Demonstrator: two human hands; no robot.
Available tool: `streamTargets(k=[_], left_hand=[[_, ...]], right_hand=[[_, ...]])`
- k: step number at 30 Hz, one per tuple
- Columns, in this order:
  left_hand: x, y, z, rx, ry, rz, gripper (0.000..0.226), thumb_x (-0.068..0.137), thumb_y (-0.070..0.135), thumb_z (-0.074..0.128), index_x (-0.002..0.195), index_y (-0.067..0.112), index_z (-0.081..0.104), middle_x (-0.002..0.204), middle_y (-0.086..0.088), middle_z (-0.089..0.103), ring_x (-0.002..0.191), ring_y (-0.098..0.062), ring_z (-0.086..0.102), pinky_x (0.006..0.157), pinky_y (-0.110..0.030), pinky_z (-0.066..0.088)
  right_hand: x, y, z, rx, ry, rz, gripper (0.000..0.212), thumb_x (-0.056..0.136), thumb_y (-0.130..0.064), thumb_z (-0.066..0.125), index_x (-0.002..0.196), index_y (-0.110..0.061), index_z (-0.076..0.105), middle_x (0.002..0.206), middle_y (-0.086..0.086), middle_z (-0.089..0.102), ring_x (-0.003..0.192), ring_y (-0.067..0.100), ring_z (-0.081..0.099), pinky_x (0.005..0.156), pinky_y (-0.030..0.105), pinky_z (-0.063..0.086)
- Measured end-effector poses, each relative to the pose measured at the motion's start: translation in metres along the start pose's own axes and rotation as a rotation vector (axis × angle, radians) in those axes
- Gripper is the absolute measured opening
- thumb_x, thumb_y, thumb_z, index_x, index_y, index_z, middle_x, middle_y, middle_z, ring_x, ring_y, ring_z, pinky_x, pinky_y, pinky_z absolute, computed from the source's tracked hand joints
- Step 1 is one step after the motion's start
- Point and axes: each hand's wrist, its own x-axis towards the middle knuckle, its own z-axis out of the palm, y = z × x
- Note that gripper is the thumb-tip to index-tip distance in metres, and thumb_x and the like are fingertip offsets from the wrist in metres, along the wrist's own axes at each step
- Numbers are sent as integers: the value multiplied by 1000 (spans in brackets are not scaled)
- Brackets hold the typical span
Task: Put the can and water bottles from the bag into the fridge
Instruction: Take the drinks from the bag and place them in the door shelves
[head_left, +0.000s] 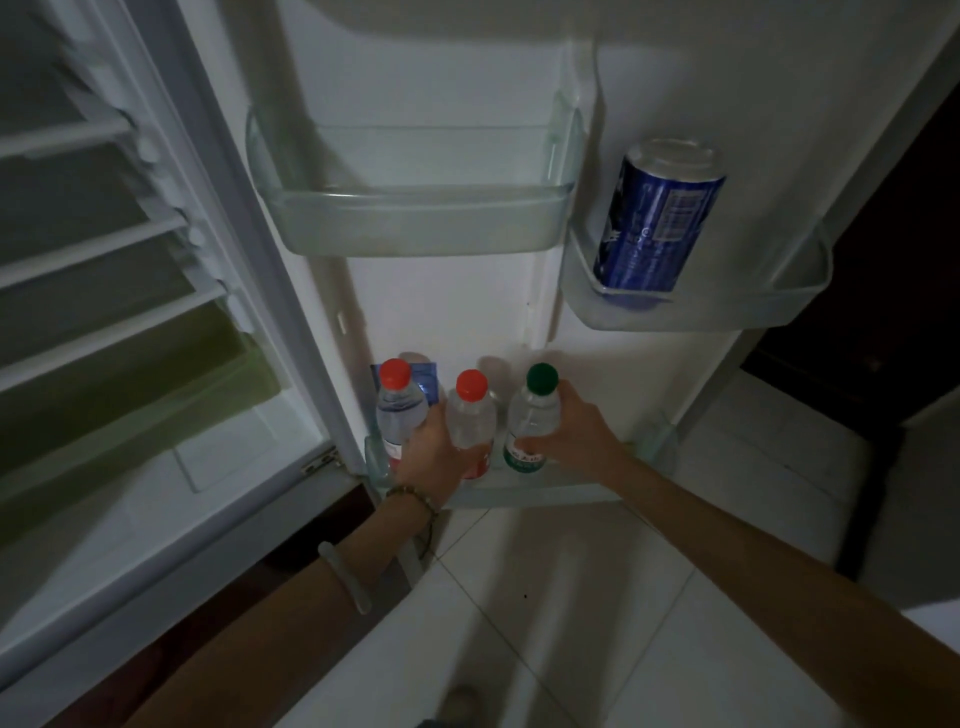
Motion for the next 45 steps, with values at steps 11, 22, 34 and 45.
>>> streamTargets(k=[11, 22, 34, 45], left_hand=[[4, 12, 7, 91, -45, -34, 55, 82, 28, 67, 122, -1, 41, 110, -20, 59, 98, -35, 59, 82, -37, 46], [-40, 4, -4, 189, -67, 94, 79, 75, 40, 68, 137, 8, 30, 133, -14, 47, 121, -27, 48, 100, -43, 43], [-174, -9, -37, 757, 42, 174, 72, 67, 38, 66, 127, 3, 48, 126, -16, 58, 111, -31, 58, 92, -41, 47], [-365, -54, -86, 891, 151, -342, 77, 78, 44, 65, 138, 6, 36, 143, -12, 41, 133, -29, 37, 110, -43, 25]], right_hand=[[8, -1, 3, 25, -7, 30, 67, 70, -31, 79, 121, -16, 39, 115, 6, 61, 103, 24, 61, 84, 34, 50], [-28, -3, -7, -6, 46, 2, 72, 77, -21, 75, 134, -8, 33, 124, 7, 51, 117, 25, 50, 86, 26, 36], [-128, -13, 41, -495, -218, -616, 72, 81, -25, 68, 141, -10, 31, 146, 14, 35, 131, 29, 36, 103, 39, 36], [-207, -44, 158, -684, -486, -1178, 74, 80, -25, 70, 141, -6, 33, 146, 18, 34, 134, 33, 34, 107, 40, 32]])
